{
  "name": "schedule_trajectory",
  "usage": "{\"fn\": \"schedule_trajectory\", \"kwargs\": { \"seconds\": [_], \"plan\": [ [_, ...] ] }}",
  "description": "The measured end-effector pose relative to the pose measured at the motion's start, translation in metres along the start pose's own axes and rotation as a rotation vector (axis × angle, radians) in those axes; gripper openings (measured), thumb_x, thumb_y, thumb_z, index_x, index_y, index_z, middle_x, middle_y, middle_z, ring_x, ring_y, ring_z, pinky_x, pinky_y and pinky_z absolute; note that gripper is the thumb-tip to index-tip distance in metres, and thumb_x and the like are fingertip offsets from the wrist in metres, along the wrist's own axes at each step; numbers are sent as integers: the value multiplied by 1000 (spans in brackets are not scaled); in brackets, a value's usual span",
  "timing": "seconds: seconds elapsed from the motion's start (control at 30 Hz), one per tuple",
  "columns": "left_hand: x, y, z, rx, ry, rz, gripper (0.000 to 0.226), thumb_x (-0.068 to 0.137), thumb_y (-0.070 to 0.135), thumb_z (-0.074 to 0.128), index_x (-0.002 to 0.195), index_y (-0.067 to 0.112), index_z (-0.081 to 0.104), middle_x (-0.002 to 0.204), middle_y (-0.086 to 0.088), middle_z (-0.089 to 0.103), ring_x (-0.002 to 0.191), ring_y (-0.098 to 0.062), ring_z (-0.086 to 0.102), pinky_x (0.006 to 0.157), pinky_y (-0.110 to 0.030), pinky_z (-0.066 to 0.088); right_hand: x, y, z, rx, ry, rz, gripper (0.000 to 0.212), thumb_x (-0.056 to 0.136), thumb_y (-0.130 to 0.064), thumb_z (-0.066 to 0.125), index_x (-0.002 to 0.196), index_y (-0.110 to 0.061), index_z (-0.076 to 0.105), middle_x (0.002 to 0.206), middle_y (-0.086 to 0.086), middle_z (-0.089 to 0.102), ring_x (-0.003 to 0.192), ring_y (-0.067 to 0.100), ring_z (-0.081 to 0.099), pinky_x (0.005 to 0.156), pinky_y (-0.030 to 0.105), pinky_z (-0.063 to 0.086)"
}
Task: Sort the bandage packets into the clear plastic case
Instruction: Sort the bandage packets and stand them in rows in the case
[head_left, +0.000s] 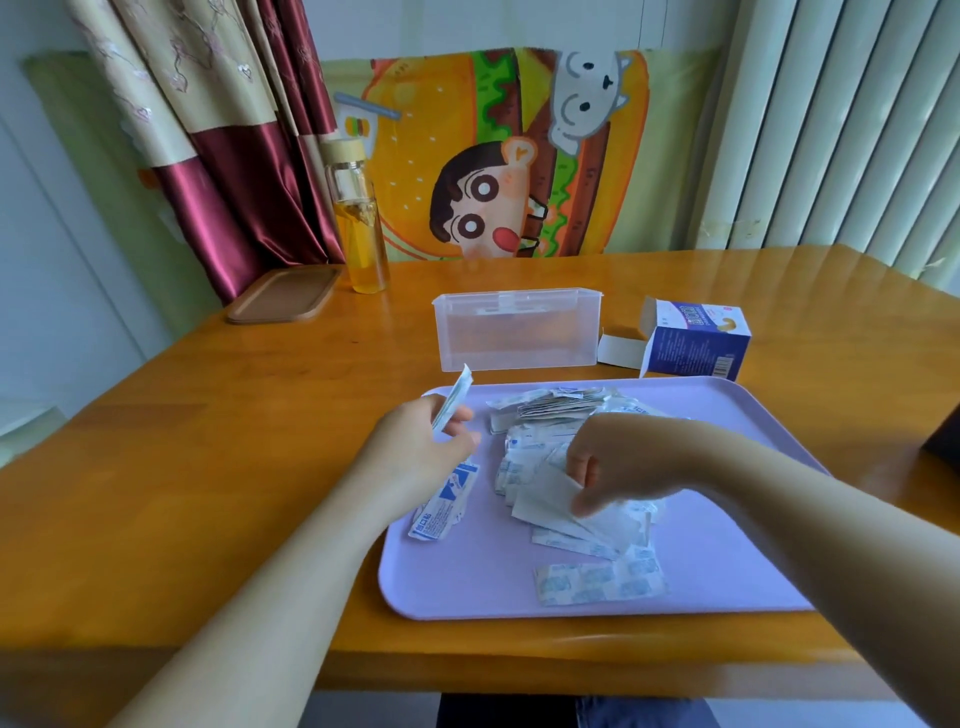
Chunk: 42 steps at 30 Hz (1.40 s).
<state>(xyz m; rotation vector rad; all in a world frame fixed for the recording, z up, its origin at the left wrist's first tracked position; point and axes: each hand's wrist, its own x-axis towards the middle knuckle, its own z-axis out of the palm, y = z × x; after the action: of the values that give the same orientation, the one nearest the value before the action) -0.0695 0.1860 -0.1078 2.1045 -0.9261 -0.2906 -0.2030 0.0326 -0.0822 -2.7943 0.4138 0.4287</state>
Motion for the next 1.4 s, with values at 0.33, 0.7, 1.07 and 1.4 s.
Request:
{"fn": "schedule_trajectory", "kwargs": {
  "seconds": [0.33, 0.7, 1.07, 1.4],
  "plan": [
    [-15, 26, 20, -1097, -319, -488, 18, 86, 31, 61, 83, 15, 65, 73, 1, 63, 37, -3, 26, 41, -14, 27, -4, -12, -7, 378, 779, -311, 24, 77, 8, 63, 79, -13, 73, 84, -4, 67, 76, 8, 65, 74, 19, 52],
    [-10, 11, 8, -1055, -91, -447, 8, 89, 5, 57, 94, 12, 57, 63, 2, 54, 34, -2, 28, 36, -13, 27, -3, -10, 7, 91, 281, -195, 34, 80, -30, 73, 112, -22, 65, 98, -10, 65, 83, 8, 61, 75, 17, 50],
    [-17, 12, 8, -1374, -108, -621, 32, 85, 2, 39, 98, 4, 68, 81, -9, 63, 61, -14, 52, 53, -26, 54, 8, -3, 15, 115, 143, -49, 22, 78, -22, 75, 97, -17, 65, 80, -9, 57, 72, 9, 52, 58, 11, 38],
    [-14, 14, 19, -1422, -222, -612, 28, 94, 12, 42, 105, 1, 65, 73, -7, 57, 49, -6, 41, 52, -25, 54, -13, -4, -8, 357, 545, -142, 18, 81, -17, 71, 69, -23, 60, 62, -14, 62, 52, 5, 61, 53, 20, 51]
  ]
}}
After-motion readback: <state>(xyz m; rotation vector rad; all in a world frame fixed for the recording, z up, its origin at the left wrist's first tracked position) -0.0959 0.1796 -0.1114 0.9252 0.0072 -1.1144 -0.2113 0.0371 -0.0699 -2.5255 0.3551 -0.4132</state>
